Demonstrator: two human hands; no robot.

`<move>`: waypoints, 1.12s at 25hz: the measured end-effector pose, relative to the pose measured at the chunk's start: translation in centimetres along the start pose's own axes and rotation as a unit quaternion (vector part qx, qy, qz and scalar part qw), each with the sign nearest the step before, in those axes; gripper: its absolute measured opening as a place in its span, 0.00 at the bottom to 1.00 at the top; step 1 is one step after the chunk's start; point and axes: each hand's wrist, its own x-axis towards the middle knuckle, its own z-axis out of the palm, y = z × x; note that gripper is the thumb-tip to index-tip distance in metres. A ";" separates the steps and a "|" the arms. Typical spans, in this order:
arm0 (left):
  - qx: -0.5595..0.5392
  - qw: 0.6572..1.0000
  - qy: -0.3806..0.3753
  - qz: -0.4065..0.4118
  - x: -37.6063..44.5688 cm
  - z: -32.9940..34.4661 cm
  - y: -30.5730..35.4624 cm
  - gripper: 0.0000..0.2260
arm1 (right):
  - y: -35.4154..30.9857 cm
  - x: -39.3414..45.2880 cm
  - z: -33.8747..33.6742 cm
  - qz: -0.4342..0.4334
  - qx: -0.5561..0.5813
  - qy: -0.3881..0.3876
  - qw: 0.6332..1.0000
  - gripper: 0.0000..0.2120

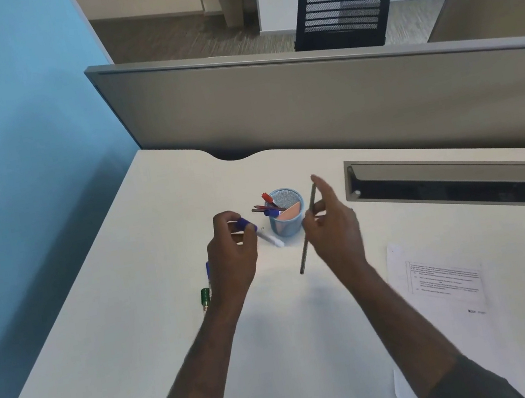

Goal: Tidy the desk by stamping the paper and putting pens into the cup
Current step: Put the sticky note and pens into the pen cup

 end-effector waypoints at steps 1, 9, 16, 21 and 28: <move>-0.013 1.000 0.010 0.008 0.2 0.0 0.6 0.08 | -0.4 0.8 -0.7 -0.023 0.013 0.028 0.999 0.28; 0.033 0.999 0.000 0.043 2.1 1.8 2.5 0.08 | -0.3 3.9 -1.2 -0.174 0.046 0.142 0.973 0.23; 0.108 0.993 -0.033 0.036 2.3 3.8 1.2 0.09 | 1.9 3.0 1.0 -0.184 0.051 0.108 0.976 0.18; 0.134 0.988 -0.034 0.070 2.3 4.6 0.4 0.09 | 2.9 3.0 1.8 -0.162 -0.014 0.068 0.984 0.14; 0.187 0.978 -0.066 0.059 3.1 6.0 -0.2 0.09 | 3.7 3.6 2.4 -0.202 -0.155 0.050 0.966 0.17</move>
